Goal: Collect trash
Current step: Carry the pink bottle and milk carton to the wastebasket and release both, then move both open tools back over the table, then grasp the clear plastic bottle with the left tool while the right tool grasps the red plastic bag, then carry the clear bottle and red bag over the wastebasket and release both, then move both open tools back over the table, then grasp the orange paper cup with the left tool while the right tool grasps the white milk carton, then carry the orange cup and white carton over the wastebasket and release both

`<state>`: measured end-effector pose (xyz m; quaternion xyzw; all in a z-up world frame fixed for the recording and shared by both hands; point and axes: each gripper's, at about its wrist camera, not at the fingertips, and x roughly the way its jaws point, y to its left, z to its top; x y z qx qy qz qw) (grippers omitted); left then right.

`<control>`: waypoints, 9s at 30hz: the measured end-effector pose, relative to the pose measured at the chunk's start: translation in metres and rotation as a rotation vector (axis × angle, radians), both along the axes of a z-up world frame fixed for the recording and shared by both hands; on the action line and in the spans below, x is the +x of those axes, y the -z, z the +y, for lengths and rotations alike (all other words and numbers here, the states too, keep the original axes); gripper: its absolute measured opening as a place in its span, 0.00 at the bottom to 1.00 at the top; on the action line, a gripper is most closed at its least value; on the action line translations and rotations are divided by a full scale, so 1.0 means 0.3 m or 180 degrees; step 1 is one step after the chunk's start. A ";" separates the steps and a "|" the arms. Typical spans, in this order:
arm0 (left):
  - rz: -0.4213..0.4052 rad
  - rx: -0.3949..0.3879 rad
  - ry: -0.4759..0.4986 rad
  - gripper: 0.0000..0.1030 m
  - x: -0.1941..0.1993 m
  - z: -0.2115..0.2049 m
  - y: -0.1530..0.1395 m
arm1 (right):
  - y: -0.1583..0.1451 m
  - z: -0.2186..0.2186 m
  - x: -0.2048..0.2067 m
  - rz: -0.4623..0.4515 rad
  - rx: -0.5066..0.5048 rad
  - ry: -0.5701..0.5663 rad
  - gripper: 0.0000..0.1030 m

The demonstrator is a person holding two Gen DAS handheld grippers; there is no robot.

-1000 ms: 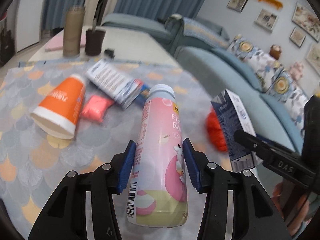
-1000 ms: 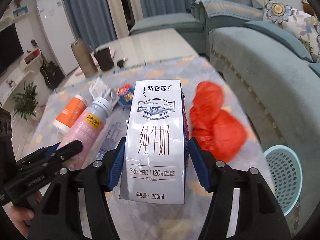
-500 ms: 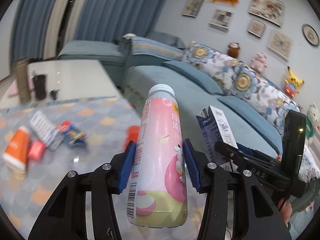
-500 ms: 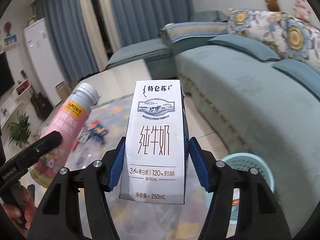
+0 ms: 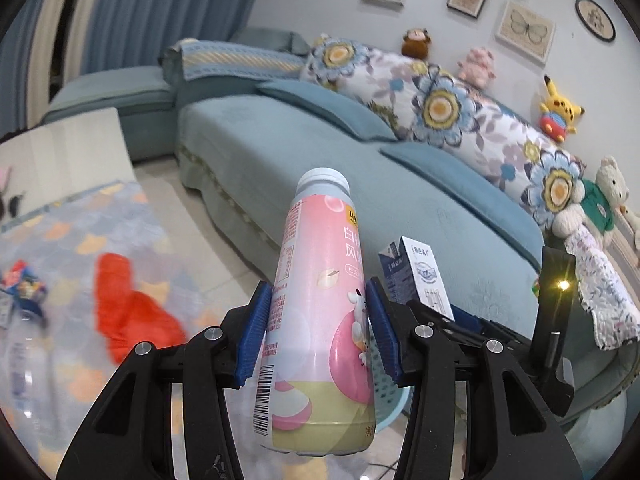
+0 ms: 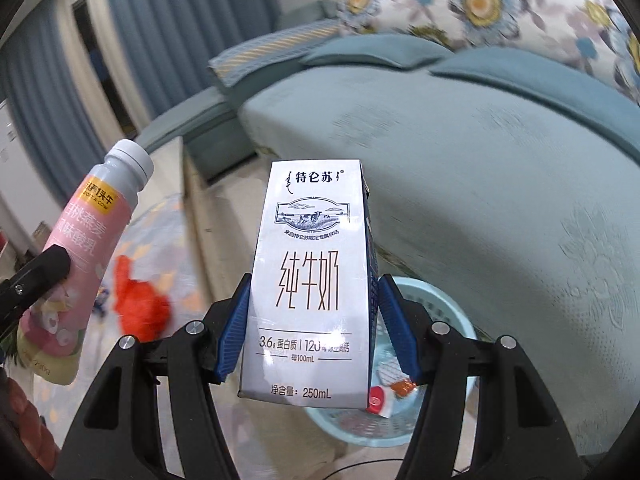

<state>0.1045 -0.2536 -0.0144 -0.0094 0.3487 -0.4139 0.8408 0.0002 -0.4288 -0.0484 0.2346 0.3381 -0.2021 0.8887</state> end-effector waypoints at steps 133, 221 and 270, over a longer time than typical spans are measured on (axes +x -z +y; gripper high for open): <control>-0.0323 0.0072 -0.0314 0.52 -0.035 0.002 -0.080 | -0.050 0.035 -0.011 -0.0027 -0.0081 -0.0232 0.29; 0.0265 0.0333 -0.2107 0.88 0.472 1.397 0.189 | -0.172 1.194 0.736 -0.0457 -0.0446 -0.2294 0.62; -0.0149 0.0016 -0.1677 0.66 0.356 1.145 -0.062 | -0.216 1.168 0.821 -0.0315 -0.0439 -0.2571 0.48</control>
